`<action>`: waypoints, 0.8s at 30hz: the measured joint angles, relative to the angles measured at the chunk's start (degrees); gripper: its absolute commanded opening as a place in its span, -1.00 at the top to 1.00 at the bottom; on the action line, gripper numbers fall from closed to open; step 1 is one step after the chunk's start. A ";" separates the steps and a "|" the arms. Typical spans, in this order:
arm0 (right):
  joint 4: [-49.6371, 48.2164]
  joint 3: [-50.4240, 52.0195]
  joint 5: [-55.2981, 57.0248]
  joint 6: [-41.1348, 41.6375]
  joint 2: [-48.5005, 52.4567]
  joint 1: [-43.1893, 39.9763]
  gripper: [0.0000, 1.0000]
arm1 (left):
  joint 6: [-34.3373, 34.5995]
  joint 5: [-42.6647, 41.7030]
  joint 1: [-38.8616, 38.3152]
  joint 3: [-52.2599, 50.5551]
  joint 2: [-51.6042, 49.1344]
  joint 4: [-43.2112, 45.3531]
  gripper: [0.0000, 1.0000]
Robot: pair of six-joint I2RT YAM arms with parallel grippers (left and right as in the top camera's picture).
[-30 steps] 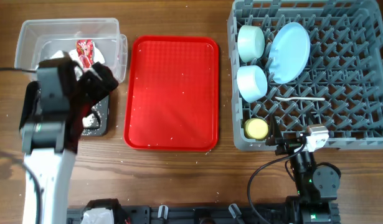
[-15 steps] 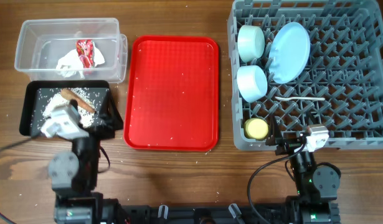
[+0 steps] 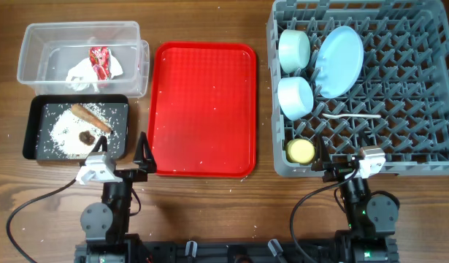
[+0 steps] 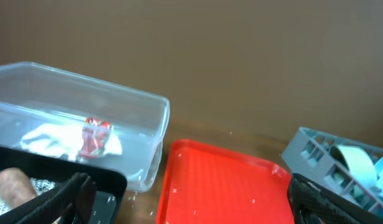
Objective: Sort waste into correct bins and load items into the dishwasher rack
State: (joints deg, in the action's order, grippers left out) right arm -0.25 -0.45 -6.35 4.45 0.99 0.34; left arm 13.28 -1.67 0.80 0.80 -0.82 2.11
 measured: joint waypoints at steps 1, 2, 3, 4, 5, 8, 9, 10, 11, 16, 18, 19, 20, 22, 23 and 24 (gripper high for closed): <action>0.00 0.00 0.00 0.00 0.00 0.00 -1.00 | -0.15 -0.02 0.00 0.00 0.02 -1.36 -1.00; 0.00 0.00 0.00 0.00 0.00 0.00 -1.00 | -0.17 -0.07 0.00 0.00 0.04 -2.71 -1.00; 0.00 0.00 0.00 0.00 0.00 0.00 -1.00 | -0.17 -0.17 0.00 -0.02 0.04 -5.53 -1.00; 0.00 0.00 0.00 0.00 0.00 0.00 -1.00 | -0.17 -0.17 0.00 -0.15 -0.04 -6.25 -1.00; 0.00 0.00 0.00 0.00 0.00 0.00 -0.99 | -0.17 -0.17 0.00 -0.15 0.04 -6.23 -1.00; 0.00 0.00 0.00 0.00 0.00 0.00 -0.99 | -0.17 -0.17 0.00 -0.15 0.04 -6.23 -1.00; 0.00 0.00 0.00 0.00 0.00 0.00 -0.99 | -0.17 -0.17 0.00 -0.15 0.04 -6.23 -1.00; 0.00 0.00 0.00 0.00 0.00 0.00 -0.99 | -0.15 -0.17 0.00 -0.15 0.04 -6.23 -1.00; -0.02 0.00 0.00 0.00 0.00 0.00 -0.99 | -0.15 -0.17 0.00 -0.15 0.04 -6.23 -1.00; 0.00 0.00 0.00 0.00 0.00 0.00 -0.99 | -0.15 -0.17 0.00 -0.15 0.04 -6.23 -1.00; -0.02 0.00 0.00 0.00 0.00 0.00 -0.99 | -0.15 -0.17 0.00 -0.15 0.04 -6.23 -1.00; 0.00 0.00 0.00 0.00 0.00 0.00 -0.99 | -0.15 -0.17 0.00 -0.15 0.04 -6.23 -1.00; 0.00 0.00 0.00 0.00 0.00 0.00 -0.99 | -0.17 -0.17 0.00 -0.15 0.04 -6.23 -1.00; 0.00 0.00 0.00 0.00 0.00 0.00 -0.99 | -0.15 -0.17 0.00 -0.15 0.04 -6.23 -1.00; 0.00 0.00 0.00 0.00 0.00 0.00 -0.99 | -0.15 -0.17 0.00 -0.15 0.04 -6.23 -1.00; 0.00 0.00 0.00 0.00 0.00 0.00 -0.99 | -0.15 -0.17 0.00 -0.15 0.04 -6.23 -1.00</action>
